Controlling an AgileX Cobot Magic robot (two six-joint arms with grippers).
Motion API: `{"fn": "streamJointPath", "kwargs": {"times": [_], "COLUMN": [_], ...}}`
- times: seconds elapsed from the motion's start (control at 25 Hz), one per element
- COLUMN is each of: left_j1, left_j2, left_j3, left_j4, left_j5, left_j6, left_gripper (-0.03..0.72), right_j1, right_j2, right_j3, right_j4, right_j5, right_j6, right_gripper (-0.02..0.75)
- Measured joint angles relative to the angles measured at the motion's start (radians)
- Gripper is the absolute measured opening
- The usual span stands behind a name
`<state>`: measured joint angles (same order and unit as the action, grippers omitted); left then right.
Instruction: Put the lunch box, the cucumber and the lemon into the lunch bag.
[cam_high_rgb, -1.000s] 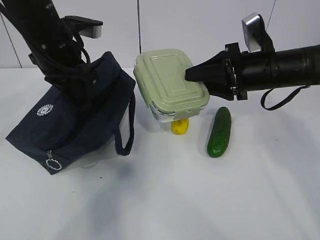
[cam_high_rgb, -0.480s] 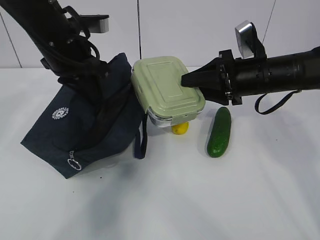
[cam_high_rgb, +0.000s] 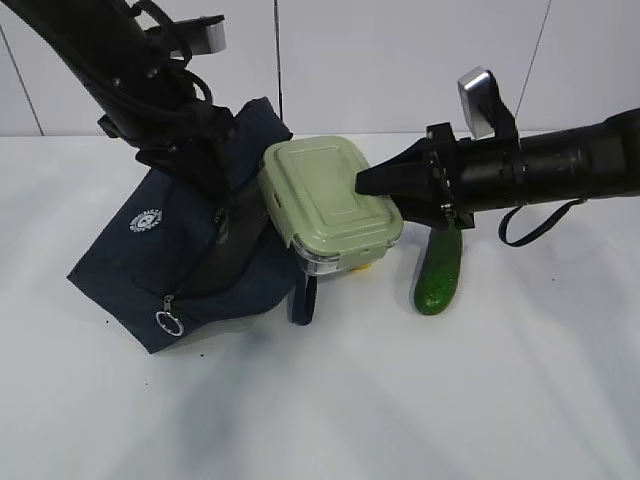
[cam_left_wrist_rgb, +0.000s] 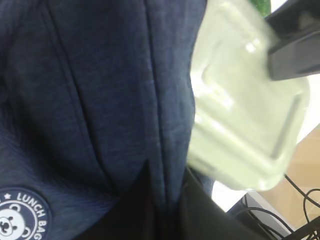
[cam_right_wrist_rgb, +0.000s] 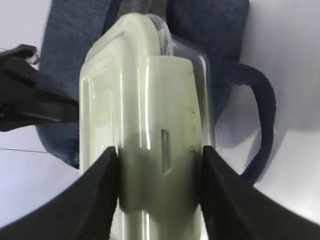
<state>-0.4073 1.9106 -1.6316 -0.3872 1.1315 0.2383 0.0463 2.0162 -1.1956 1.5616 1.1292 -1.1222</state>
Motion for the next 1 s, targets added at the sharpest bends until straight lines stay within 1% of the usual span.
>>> {"fn": "streamJointPath", "kwargs": {"times": [0.16,0.32,0.56,0.76,1.0], "left_j1": [0.000,-0.007,-0.033,-0.036,-0.036], "left_j2": [0.000,0.000,0.000,0.000,0.000], "left_j3": [0.000,0.000,0.000,0.000,0.000], "left_j4": [-0.028,-0.035,-0.038,-0.070,-0.078], "left_j5": [-0.004,-0.004,0.002,0.003,0.004], "left_j6": [0.000,0.000,0.000,0.000,0.000], "left_gripper": [0.011,0.011,0.011,0.010,0.010], "right_j1": [0.024,0.051,0.100,0.127,0.161], "right_j2": [0.039,0.068,0.109,0.114,0.118], "right_j3": [0.000,-0.006,-0.067,-0.127,-0.167], "right_j4": [0.002,0.038,0.067,0.071,0.069], "right_j5": [0.000,0.000,0.000,-0.022,-0.064], "right_j6": [-0.007,-0.014,-0.024,-0.029,-0.032], "right_gripper": [0.363,0.363,0.363,0.363,0.363]}}
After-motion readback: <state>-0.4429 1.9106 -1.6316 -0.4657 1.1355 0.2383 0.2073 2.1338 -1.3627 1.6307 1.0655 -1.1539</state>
